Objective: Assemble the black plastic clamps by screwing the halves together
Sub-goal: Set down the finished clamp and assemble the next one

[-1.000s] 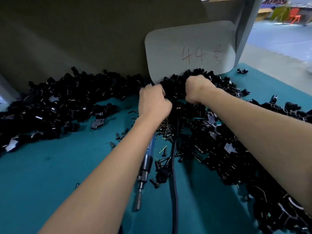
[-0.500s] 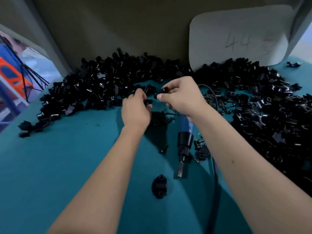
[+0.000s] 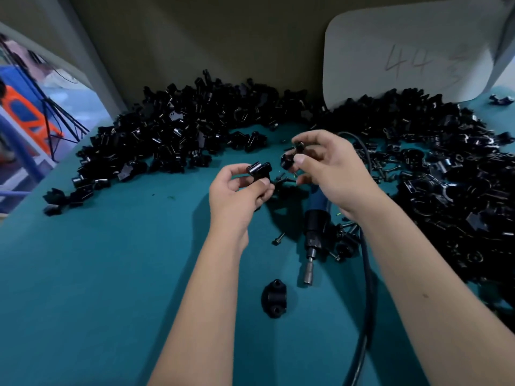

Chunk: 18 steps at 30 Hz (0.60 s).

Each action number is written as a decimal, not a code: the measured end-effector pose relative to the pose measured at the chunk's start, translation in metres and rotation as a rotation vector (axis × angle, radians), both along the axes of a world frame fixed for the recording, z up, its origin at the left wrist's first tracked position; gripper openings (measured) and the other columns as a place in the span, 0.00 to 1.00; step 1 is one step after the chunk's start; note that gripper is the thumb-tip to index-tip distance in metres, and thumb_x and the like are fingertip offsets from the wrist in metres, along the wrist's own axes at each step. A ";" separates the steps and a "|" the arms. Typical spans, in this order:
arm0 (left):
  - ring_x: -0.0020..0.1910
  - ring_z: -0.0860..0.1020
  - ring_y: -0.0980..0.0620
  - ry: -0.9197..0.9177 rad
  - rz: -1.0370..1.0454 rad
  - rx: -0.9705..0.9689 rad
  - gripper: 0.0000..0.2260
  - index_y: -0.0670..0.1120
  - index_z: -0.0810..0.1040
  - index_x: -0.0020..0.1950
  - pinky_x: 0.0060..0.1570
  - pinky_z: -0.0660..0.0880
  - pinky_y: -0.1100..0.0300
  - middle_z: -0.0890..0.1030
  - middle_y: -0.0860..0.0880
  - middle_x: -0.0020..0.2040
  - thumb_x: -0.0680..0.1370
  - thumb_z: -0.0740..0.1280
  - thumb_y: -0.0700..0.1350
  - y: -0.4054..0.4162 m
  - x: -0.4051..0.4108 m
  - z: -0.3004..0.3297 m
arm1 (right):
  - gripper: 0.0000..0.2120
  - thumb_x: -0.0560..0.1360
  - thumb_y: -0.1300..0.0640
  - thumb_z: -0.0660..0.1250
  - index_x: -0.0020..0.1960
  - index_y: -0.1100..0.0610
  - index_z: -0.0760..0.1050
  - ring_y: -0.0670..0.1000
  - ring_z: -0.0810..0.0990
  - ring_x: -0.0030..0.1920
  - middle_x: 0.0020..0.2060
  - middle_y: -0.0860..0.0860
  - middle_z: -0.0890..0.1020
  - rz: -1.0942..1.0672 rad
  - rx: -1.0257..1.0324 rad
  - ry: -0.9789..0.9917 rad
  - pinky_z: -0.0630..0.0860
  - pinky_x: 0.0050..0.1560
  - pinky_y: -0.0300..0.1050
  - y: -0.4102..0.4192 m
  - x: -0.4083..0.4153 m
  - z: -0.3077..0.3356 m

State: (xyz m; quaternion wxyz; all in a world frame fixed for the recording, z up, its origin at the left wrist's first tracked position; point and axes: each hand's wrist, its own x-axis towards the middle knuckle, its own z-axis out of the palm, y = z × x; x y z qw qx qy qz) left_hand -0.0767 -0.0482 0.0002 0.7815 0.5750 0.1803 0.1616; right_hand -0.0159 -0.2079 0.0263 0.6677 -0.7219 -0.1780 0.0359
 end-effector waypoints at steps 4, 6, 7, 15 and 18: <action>0.36 0.85 0.49 -0.025 -0.019 -0.039 0.13 0.45 0.70 0.48 0.35 0.77 0.61 0.82 0.42 0.44 0.77 0.69 0.29 -0.001 -0.008 0.003 | 0.15 0.83 0.67 0.65 0.65 0.54 0.81 0.52 0.84 0.54 0.52 0.55 0.87 0.052 0.001 -0.066 0.80 0.41 0.41 -0.003 -0.003 0.000; 0.32 0.82 0.51 -0.014 -0.024 -0.044 0.14 0.45 0.68 0.47 0.29 0.73 0.64 0.80 0.40 0.46 0.76 0.66 0.28 -0.002 -0.005 0.005 | 0.15 0.83 0.66 0.65 0.65 0.53 0.81 0.51 0.84 0.54 0.52 0.56 0.86 0.063 0.023 -0.079 0.80 0.40 0.42 -0.004 -0.005 -0.001; 0.31 0.81 0.52 -0.011 -0.032 -0.044 0.14 0.45 0.68 0.47 0.28 0.73 0.64 0.80 0.40 0.46 0.76 0.65 0.28 -0.003 -0.004 0.006 | 0.15 0.82 0.66 0.66 0.65 0.52 0.81 0.52 0.85 0.53 0.52 0.57 0.86 0.062 0.017 -0.090 0.81 0.40 0.43 -0.004 -0.006 -0.002; 0.52 0.82 0.39 -0.124 -0.106 0.144 0.14 0.46 0.71 0.45 0.58 0.80 0.45 0.80 0.41 0.49 0.76 0.70 0.28 -0.008 0.001 0.004 | 0.14 0.81 0.66 0.67 0.62 0.53 0.83 0.52 0.84 0.38 0.35 0.47 0.77 0.027 0.134 -0.031 0.80 0.34 0.43 0.001 -0.012 0.000; 0.48 0.84 0.50 -0.228 -0.064 0.349 0.18 0.48 0.77 0.53 0.53 0.82 0.50 0.83 0.52 0.46 0.72 0.76 0.30 -0.009 0.000 0.004 | 0.02 0.80 0.60 0.72 0.52 0.58 0.83 0.53 0.81 0.30 0.32 0.50 0.80 0.002 0.216 0.068 0.77 0.29 0.41 0.002 -0.015 0.003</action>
